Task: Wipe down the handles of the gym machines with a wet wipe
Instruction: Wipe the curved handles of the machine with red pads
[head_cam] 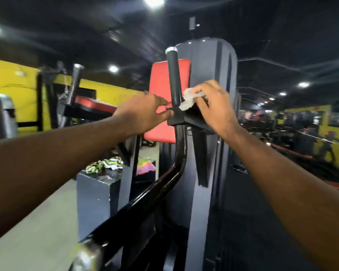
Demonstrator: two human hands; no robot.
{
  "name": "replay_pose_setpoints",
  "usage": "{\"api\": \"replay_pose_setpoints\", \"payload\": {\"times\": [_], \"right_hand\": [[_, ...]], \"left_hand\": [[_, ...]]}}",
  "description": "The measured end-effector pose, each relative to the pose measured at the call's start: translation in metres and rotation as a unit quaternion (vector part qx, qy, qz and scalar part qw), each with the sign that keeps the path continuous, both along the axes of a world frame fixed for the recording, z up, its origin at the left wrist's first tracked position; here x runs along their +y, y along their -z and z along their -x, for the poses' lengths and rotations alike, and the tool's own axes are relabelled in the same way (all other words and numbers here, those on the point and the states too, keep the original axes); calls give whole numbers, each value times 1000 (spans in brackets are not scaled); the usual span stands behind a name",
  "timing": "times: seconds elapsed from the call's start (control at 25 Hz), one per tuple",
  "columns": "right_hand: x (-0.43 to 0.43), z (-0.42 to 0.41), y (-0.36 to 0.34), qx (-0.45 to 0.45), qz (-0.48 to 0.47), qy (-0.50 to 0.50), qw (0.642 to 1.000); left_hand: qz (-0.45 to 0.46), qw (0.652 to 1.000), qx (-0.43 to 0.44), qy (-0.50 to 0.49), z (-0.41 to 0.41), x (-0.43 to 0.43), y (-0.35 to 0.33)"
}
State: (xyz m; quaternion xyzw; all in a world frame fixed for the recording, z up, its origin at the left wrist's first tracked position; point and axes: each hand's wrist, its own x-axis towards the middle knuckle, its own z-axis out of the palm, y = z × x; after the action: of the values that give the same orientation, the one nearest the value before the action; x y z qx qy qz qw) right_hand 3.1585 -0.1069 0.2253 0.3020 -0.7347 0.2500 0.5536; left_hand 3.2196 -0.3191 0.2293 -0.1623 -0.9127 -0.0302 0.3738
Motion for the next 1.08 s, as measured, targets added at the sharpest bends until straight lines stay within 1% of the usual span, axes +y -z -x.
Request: {"api": "replay_pose_setpoints", "payload": {"times": [0.08,0.2,0.32,0.4,0.48,0.52,0.6,0.64,0.68,0.72,0.76,0.8,0.88,0.92,1.0,1.04,1.08], "right_hand": [[-1,34,-6,46,-33,-56,997],[-1,77,-17,104,-130,-124,978],[4,105,-32,142,-248,-159,945],[10,118,-40,166,-318,-167,918],[10,127,-52,187,-370,-122,902],[8,128,-57,193,-371,-114,901],[1,128,-63,193,-316,-144,917],[0,129,-63,200,-303,-158,918],[-2,128,-61,211,-316,-163,911],[-2,128,-59,239,-362,-152,888],[-4,129,-58,254,-388,-150,873],[-6,131,-62,253,-372,-158,879],[-9,132,-71,214,-257,-168,927],[-10,131,-74,196,-208,-169,943],[-14,129,-70,158,-199,-156,955],[-14,126,-66,124,-185,-154,963],[-14,122,-64,74,-135,-160,975]], "left_hand": [[-37,999,6,-24,9,18,10],[-105,992,29,-57,24,43,23],[-114,988,31,-95,33,58,26],[-119,981,52,-142,39,66,27],[-135,973,78,-172,44,73,29],[-143,969,86,-181,46,79,30],[-151,963,100,-202,48,89,31],[-149,960,109,-212,50,92,33],[-147,957,118,-219,51,96,35],[-146,956,125,-221,51,97,39],[-147,955,132,-222,52,97,42],[-152,953,135,-223,52,96,45],[-162,950,138,-228,53,94,47],[-164,950,139,-225,53,93,47],[-162,952,139,-219,54,93,47],[-160,952,139,-220,54,93,46],[-161,951,141,-222,55,92,45]]}}
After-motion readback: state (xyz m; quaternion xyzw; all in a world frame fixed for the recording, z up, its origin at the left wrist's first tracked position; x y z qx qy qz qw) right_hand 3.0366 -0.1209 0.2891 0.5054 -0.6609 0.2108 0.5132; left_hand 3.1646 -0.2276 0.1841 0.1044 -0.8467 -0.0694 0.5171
